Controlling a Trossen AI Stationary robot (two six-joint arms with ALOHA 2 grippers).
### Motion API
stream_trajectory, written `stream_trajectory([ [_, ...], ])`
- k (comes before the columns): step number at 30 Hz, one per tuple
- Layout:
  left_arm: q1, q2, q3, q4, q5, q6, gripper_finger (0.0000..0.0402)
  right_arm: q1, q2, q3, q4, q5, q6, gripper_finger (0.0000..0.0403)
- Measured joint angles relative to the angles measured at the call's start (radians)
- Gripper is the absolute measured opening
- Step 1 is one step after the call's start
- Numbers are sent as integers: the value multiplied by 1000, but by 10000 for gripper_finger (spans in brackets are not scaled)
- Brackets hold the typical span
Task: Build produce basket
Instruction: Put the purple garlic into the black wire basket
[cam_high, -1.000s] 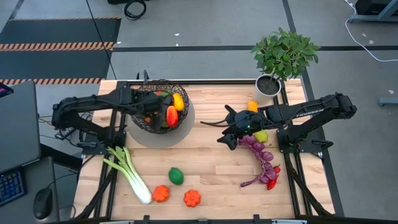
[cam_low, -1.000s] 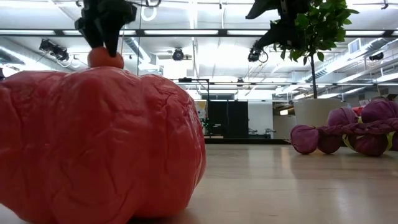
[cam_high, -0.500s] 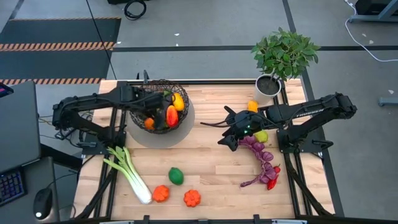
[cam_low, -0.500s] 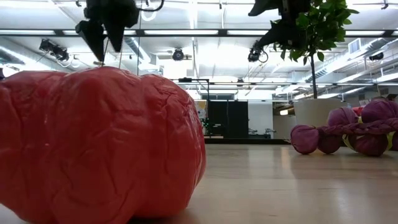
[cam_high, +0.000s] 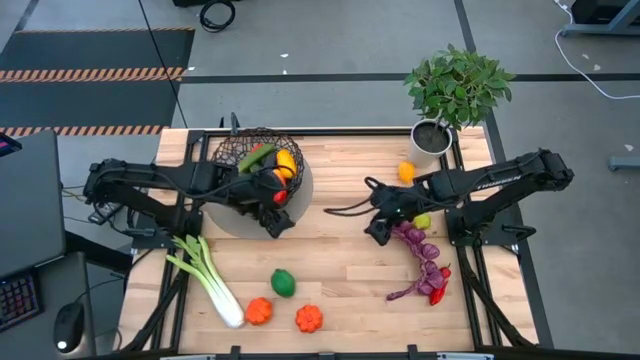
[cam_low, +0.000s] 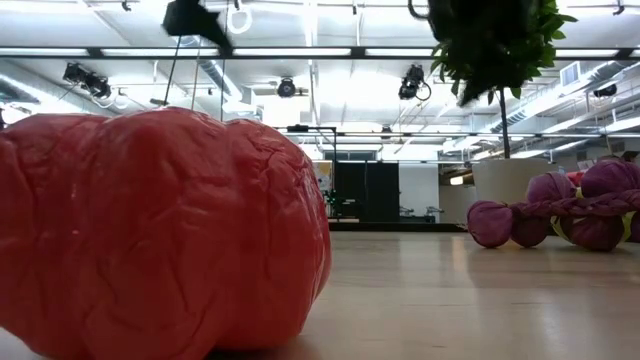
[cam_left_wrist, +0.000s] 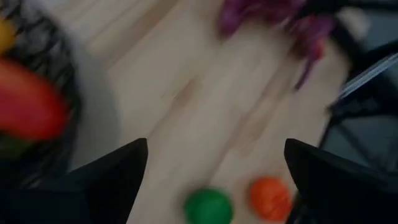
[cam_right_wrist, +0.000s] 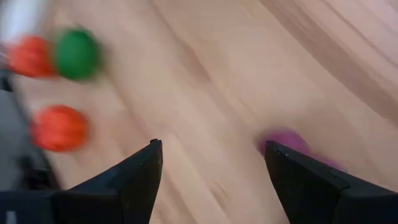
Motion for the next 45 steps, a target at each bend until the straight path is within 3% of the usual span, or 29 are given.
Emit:
stream_trajectory([
  [5,-4,0,0,207,-10,-1,385,13,0,0,-269,-81,141,287],
  [11,19,0,0,381,-38,0,385,127,0,0,-465,-200,344,285],
  [17,19,0,0,395,-37,2,385,262,0,0,-474,-264,585,281],
  [30,-1,0,0,394,-26,19,385,505,0,-9,-448,-222,1120,279],
  [33,-15,0,0,392,-25,35,385,533,0,-35,-486,-237,1187,279],
  [37,-28,0,0,390,8,56,385,600,0,-66,-392,-301,1304,279],
  [40,-38,0,0,380,72,96,385,646,0,-92,-337,-291,1365,279],
  [45,-56,0,0,357,86,98,385,632,0,-123,-335,-230,1354,279],
])
